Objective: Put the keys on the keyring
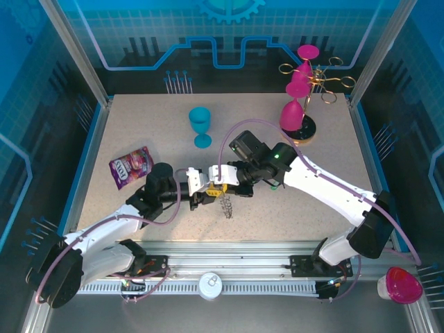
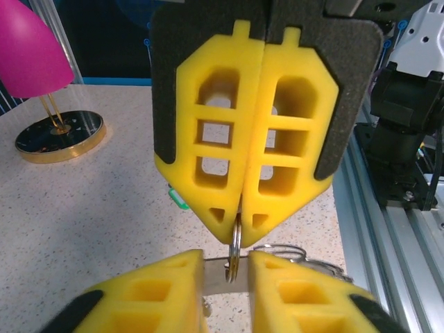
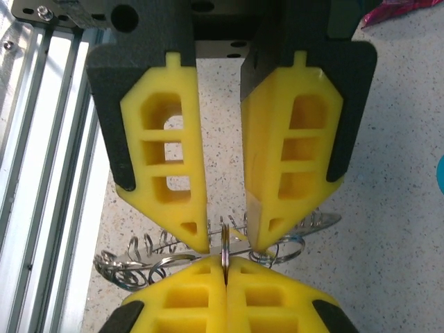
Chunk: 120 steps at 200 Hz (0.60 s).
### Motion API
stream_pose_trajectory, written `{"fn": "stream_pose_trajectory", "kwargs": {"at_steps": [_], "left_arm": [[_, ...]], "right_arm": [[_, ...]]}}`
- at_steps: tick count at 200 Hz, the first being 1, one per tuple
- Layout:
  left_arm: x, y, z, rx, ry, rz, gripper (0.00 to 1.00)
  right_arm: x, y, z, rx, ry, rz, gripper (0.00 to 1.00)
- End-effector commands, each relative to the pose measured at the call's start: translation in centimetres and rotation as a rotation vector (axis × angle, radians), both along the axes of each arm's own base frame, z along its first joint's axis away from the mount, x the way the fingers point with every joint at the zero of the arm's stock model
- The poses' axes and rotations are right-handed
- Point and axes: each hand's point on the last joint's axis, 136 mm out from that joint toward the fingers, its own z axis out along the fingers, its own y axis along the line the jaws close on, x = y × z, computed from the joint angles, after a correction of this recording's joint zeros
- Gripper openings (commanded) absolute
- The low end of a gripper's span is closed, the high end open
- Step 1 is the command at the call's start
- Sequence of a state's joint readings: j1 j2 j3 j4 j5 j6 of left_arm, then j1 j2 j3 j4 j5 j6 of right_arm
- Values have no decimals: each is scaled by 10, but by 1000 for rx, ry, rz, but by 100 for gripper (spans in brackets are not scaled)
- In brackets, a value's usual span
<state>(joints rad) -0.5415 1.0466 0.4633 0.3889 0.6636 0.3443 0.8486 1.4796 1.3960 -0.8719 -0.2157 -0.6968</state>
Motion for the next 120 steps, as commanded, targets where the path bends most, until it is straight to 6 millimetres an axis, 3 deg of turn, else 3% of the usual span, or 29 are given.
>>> {"fn": "stream_pose_trajectory", "kwargs": {"at_steps": [1, 28, 45, 60, 76, 120], "left_arm": [[-3, -5, 17, -35, -36, -41, 14], [-4, -5, 18, -32, -48, -45, 0], [-4, -4, 19, -34, -58, -42, 0], [-5, -3, 21, -41, -70, -41, 0], [-6, -3, 23, -52, -80, -41, 0], [-10, -3, 31, -96, -102, -54, 0]], "right_arm": [[-7, 12, 13, 62, 14, 22, 0], [-9, 14, 16, 88, 22, 20, 0], [-4, 14, 24, 147, 16, -13, 0], [1, 10, 37, 266, 28, -50, 15], [3, 2, 49, 407, 55, -67, 21], [-7, -7, 41, 591, 95, -45, 24]]}}
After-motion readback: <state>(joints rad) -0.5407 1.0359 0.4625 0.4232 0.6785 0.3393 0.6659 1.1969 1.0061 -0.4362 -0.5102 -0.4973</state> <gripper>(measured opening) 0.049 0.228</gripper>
